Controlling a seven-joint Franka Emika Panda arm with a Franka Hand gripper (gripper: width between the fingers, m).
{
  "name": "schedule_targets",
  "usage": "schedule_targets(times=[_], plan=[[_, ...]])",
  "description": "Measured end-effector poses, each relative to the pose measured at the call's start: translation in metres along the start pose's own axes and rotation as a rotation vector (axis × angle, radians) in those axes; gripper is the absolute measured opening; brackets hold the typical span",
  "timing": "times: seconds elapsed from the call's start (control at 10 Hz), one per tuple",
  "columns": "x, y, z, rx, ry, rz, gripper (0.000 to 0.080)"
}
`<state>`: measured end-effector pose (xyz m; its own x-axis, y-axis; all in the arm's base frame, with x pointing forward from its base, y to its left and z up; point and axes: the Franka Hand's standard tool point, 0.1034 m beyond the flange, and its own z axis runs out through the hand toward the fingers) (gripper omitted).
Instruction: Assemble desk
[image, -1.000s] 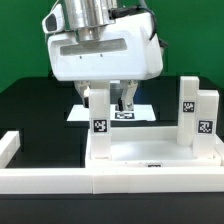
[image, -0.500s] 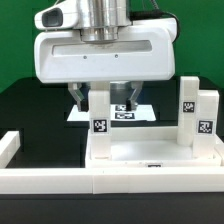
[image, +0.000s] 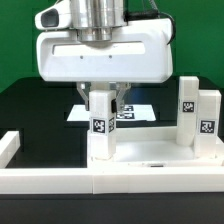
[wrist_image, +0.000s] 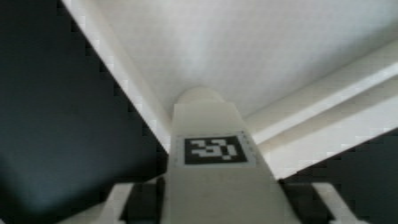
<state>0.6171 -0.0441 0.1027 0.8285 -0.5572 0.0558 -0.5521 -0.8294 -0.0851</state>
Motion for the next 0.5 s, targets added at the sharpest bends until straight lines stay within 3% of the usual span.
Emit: schedule_targets(times=[0.3,0.5], plan=[[-0.0024,0.0005,0.0017,-0.016,-0.041,0.521,0.0290],[-0.0024,-0.0022,0.0026,0.015,-0.063,0.852,0.0290]])
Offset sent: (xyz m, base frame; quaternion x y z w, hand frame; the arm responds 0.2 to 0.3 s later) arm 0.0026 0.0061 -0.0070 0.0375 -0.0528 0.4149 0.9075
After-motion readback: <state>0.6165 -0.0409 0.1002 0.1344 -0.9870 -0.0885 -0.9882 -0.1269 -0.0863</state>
